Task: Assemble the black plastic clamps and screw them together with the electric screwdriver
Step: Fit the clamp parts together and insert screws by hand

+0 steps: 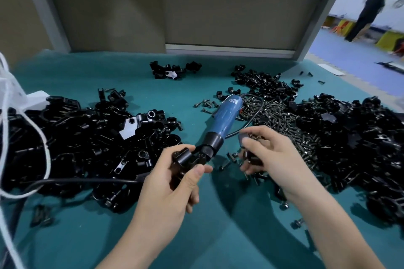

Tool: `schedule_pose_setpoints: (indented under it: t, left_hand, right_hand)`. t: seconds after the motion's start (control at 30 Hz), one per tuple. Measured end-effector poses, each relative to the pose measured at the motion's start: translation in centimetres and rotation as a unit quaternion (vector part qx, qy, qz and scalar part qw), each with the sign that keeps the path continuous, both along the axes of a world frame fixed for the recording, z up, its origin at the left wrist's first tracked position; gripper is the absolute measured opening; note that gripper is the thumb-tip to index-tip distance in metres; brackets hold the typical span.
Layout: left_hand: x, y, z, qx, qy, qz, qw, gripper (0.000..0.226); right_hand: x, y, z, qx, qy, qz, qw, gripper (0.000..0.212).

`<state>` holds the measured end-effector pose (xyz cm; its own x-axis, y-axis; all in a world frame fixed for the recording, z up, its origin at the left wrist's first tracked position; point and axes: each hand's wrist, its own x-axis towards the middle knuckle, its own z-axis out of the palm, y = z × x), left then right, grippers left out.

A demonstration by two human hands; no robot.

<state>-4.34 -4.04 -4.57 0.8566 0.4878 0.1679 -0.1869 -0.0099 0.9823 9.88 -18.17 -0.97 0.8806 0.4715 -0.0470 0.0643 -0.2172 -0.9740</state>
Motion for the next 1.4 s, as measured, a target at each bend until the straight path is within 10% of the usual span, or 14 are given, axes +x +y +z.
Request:
schedule_pose_setpoints:
  t: [0.1, 0.43, 1.0, 1.23, 1.4]
  left_hand:
    - [-0.1, 0.0, -0.2, 0.032, -0.005, 0.014, 0.999, 0.021]
    - [-0.3, 0.5, -0.7, 0.122, 0.016, 0.078, 0.989, 0.054]
    - [-0.2, 0.8, -0.8, 0.163, 0.017, 0.114, 0.98, 0.052]
    - [-0.1, 0.5, -0.6, 0.149, 0.011, 0.106, 0.983, 0.054]
    - [-0.2, 0.3, -0.5, 0.063, 0.002, 0.093, 0.994, 0.046]
  right_hand:
    - [-0.1, -0.2, -0.9, -0.248, -0.246, -0.005, 0.937, 0.01]
    - [19.1, 1.5, 1.7, -0.329, -0.293, -0.158, 0.884, 0.029]
    - [28.7, 5.2, -1.4, -0.553, -0.435, 0.057, 0.708, 0.036]
    - [27.1, 4.9, -2.1, -0.444, -0.419, -0.033, 0.791, 0.018]
    - [20.7, 4.6, 0.7, -0.137, -0.207, -0.061, 0.967, 0.019]
